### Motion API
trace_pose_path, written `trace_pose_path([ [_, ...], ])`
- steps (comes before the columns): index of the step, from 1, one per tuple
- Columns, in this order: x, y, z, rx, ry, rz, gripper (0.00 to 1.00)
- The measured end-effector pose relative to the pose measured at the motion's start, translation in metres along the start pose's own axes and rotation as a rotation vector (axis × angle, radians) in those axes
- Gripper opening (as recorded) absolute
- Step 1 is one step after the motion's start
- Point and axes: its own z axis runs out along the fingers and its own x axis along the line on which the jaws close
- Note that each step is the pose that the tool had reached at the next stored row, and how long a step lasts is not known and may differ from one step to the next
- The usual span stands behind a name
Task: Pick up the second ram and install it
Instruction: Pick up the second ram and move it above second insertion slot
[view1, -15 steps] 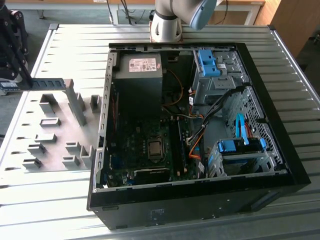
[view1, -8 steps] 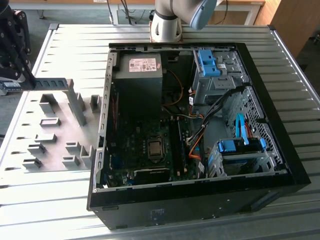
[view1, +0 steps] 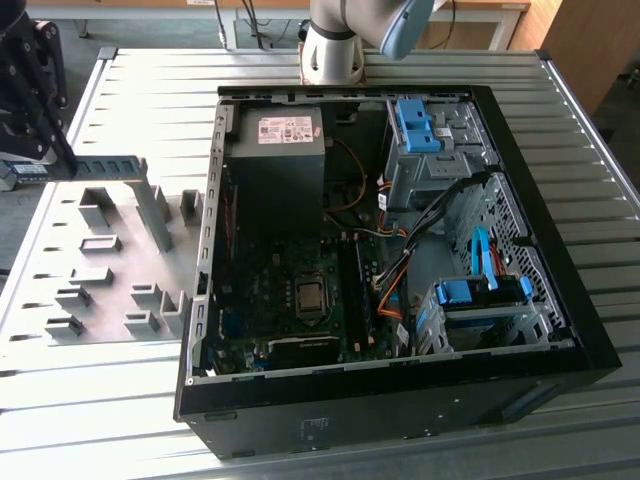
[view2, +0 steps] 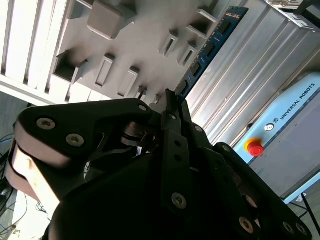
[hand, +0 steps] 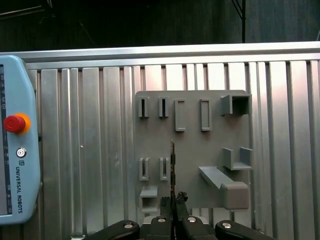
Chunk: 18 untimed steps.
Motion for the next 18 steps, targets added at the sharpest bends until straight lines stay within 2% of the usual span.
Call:
trace_pose_path([
  [11, -0.0005, -0.0109, 0.0001, 0.0, -0.0001, 0.0, 0.14],
  [18, -0.0014, -0.0277, 0.0006, 0.0, 0.0, 0.0, 0.14],
])
